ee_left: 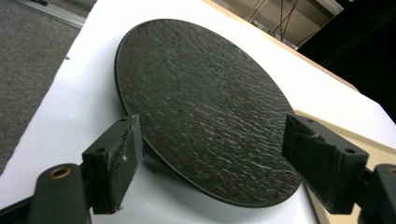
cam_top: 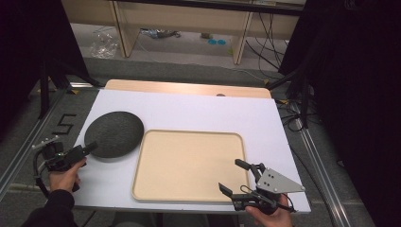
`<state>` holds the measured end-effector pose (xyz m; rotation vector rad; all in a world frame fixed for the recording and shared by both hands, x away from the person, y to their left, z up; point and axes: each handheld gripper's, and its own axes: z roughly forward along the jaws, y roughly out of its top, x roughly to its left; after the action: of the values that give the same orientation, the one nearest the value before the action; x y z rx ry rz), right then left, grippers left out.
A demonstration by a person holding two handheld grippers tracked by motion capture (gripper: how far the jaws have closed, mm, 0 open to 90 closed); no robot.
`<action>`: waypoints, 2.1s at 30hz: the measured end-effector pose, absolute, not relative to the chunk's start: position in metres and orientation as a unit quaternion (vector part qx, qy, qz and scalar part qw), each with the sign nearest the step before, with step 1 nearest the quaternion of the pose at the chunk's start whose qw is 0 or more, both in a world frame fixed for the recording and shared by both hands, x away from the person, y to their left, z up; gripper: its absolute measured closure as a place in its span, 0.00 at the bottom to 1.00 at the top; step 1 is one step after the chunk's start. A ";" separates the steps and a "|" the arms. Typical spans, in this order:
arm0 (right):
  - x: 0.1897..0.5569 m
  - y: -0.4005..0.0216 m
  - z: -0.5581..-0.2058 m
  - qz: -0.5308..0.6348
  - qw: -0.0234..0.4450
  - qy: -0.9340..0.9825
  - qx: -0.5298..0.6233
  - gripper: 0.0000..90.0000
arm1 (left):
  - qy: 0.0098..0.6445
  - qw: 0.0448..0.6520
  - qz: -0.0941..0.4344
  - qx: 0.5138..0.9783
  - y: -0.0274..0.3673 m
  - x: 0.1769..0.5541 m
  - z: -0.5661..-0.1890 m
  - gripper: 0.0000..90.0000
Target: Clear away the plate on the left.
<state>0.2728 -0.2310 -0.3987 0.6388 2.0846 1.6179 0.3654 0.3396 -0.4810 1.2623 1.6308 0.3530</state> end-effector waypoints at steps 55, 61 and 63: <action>0.273 -0.230 -0.398 0.585 0.209 0.752 0.222 0.17 | 0.727 0.538 -0.007 0.427 0.351 0.392 -0.518 0.55; 0.272 -0.229 -0.399 0.583 0.207 0.754 0.222 0.17 | 0.742 0.523 -0.005 0.419 0.353 0.392 -0.520 0.70; 0.272 -0.229 -0.399 0.588 0.207 0.751 0.219 0.17 | 0.748 0.518 -0.007 0.415 0.355 0.393 -0.520 0.79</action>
<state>0.2725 -0.2286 -0.3991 0.6092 2.0914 1.6375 0.3925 0.3549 -0.5205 0.9961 1.7948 -0.0156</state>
